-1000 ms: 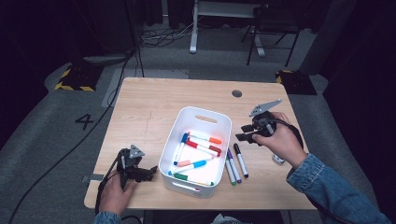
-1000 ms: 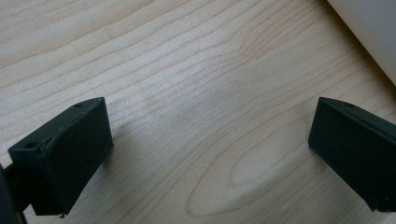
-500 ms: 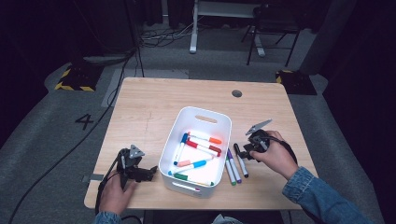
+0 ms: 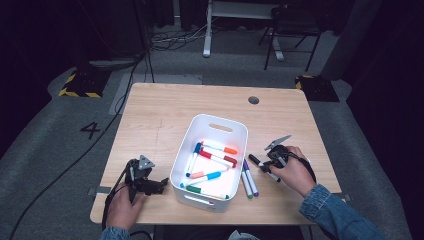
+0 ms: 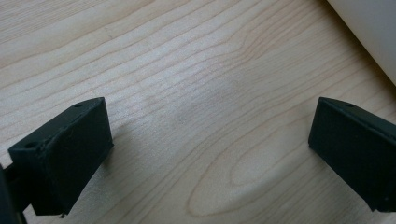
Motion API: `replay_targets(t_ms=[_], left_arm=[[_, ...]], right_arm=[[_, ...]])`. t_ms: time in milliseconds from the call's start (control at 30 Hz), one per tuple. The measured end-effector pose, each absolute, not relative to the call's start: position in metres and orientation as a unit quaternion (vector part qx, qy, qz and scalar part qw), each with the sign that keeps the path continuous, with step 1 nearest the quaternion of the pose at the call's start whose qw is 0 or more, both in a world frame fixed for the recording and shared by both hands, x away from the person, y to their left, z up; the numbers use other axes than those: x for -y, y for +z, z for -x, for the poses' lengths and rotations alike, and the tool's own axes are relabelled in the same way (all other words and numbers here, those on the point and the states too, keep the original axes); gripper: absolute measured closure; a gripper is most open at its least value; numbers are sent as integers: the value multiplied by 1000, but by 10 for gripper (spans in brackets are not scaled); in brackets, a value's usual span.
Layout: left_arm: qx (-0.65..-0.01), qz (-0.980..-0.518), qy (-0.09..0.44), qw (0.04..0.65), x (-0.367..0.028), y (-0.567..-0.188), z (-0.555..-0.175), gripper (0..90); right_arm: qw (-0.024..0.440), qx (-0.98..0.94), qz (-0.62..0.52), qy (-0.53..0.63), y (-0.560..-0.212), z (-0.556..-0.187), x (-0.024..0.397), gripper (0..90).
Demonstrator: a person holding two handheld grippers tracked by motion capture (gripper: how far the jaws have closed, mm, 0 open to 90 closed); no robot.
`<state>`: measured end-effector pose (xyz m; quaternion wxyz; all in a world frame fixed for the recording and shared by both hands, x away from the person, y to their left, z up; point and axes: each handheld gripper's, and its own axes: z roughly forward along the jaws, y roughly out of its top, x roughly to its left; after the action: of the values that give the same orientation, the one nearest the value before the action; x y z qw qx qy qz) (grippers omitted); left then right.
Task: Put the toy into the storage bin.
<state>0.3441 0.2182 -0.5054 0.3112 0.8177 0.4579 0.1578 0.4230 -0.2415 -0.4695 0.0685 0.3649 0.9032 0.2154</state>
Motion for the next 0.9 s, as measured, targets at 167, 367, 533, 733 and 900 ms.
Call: replay_targets(t_ms=[167,367,533,733,900], left_arm=[[-458,-818,158,311,-218,-505,-344,0],[-458,-818,158,311,-218,-505,-344,0],[-458,-818,158,311,-218,-505,-344,0],[-458,-818,158,311,-218,-505,-344,0],[-458,-818,158,311,-218,-505,-344,0]], right_arm=[[73,-900,-374,212,-469,-422,240,773],[67,-899,-370,224,-466,-422,241,773],[62,-899,-363,238,-456,-422,243,773],[53,-900,-352,252,-442,-420,245,773],[52,-900,-345,262,-427,-419,247,772]])
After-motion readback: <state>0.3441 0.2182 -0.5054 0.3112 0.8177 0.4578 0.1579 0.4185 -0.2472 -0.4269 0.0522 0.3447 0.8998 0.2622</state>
